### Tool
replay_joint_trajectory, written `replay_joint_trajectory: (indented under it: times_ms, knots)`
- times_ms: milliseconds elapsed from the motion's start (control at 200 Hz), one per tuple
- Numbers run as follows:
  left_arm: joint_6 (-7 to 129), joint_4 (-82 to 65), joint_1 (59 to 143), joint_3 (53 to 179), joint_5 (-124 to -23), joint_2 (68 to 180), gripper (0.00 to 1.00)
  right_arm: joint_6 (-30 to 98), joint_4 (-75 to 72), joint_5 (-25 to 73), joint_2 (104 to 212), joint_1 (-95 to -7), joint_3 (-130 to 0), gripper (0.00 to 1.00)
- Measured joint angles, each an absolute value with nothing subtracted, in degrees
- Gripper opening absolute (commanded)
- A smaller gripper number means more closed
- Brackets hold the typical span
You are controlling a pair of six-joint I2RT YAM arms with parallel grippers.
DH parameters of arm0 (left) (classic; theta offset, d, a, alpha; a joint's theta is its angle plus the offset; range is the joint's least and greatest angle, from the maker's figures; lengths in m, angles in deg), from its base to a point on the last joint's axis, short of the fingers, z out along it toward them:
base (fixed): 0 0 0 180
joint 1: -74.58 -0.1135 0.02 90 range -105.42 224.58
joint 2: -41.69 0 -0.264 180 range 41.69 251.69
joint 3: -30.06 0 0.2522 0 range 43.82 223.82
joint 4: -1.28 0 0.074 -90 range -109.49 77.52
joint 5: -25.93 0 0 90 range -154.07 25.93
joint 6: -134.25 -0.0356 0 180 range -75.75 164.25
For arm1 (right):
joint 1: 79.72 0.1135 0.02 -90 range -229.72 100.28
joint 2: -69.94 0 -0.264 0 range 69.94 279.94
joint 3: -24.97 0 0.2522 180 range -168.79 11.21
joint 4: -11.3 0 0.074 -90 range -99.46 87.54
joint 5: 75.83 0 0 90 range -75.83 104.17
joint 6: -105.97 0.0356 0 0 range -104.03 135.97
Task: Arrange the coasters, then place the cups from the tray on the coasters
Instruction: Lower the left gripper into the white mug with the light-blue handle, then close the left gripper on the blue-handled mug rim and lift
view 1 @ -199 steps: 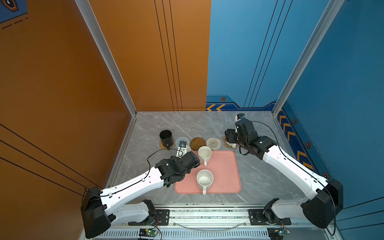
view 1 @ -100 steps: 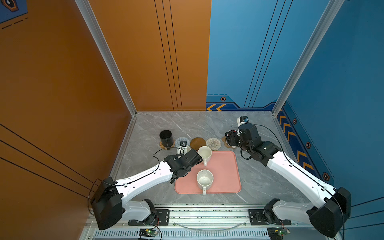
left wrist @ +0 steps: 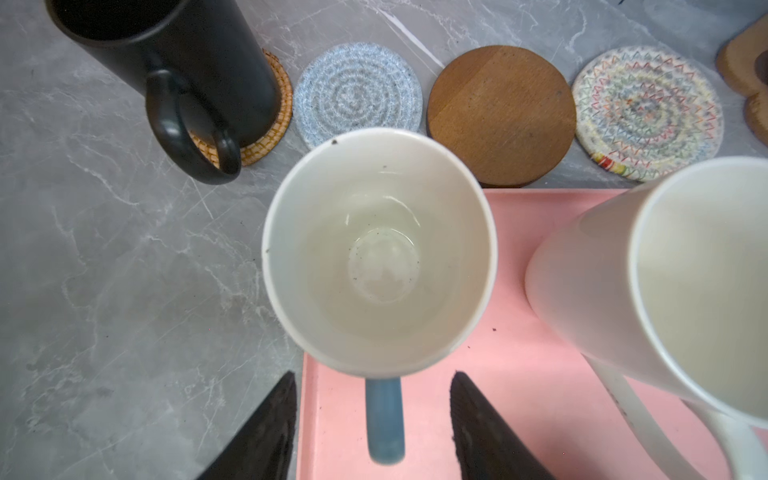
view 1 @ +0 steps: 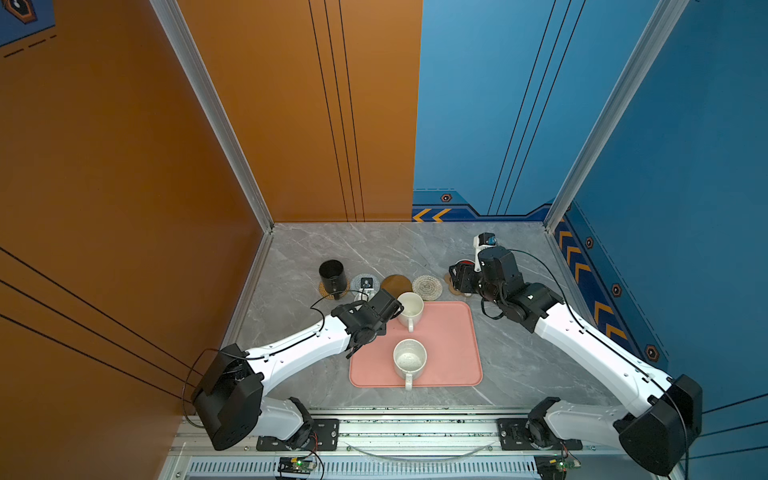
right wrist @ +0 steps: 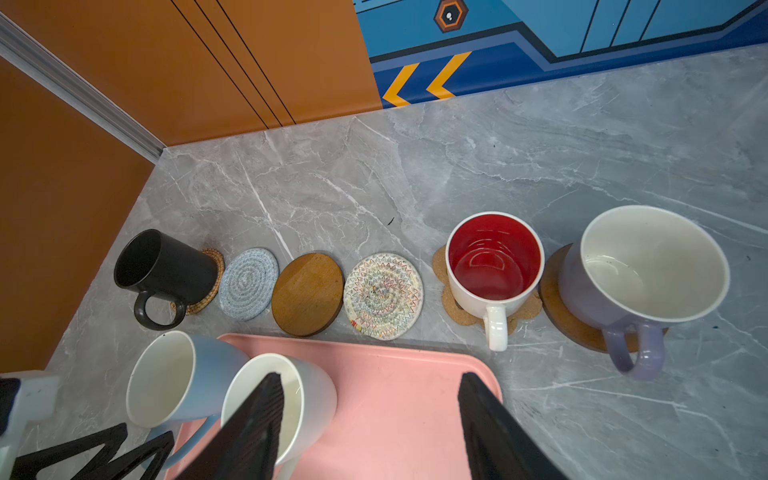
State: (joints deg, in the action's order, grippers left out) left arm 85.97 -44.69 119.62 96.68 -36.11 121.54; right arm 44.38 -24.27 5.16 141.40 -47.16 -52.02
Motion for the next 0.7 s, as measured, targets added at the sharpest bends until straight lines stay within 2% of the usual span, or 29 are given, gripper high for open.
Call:
replay_joint_trajectory:
  times_ms: [701]
  knots:
    - [87.4,-42.9,118.3,96.7,-37.4,126.4,0.43,44.4,-23.8,6.9,142.8,-47.9,-51.9,0.65]
